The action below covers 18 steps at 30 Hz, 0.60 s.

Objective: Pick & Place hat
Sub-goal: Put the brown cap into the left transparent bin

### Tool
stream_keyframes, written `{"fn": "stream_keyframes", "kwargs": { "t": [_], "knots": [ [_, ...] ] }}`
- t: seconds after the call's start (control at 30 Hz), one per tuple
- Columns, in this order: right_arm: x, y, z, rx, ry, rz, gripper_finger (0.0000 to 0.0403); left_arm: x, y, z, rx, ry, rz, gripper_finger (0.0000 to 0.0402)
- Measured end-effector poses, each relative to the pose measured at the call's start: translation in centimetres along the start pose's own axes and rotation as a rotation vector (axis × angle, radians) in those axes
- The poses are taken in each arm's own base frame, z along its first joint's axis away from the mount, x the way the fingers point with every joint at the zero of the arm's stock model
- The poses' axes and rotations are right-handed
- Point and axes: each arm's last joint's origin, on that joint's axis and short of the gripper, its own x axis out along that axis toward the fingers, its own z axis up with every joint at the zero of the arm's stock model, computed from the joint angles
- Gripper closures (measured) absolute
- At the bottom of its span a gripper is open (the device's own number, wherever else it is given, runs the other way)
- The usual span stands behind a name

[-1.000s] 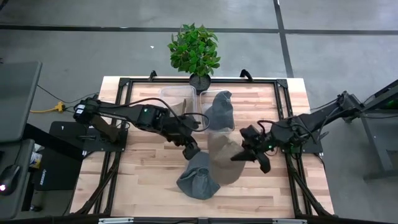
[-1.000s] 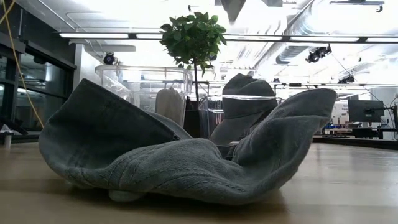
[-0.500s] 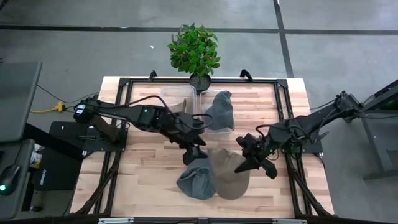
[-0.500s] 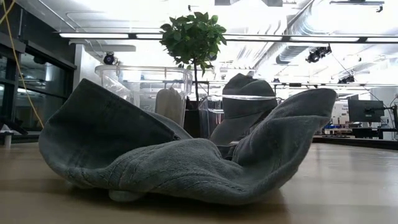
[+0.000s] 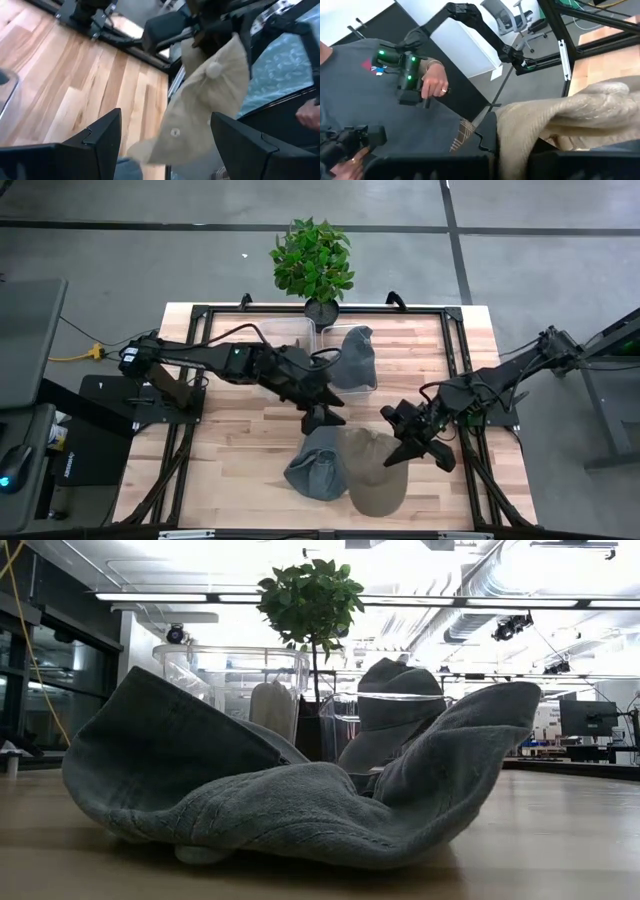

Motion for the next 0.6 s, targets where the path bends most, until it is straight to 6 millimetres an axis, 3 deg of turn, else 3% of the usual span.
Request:
{"fn": "stream_keyframes", "kwargs": {
  "t": [0.3,0.6],
  "knots": [
    [-0.1,0.4,0.6,-0.056,-0.007,0.014,0.0403,2.3,0.3,-0.1,0.005,0.000,-0.051,0.0138],
    [-0.3,0.4,0.8,-0.065,0.036,-0.020,0.0403,2.4,-0.3,0.3,-0.007,-0.004,-0.157,0.0138]
  ]
}}
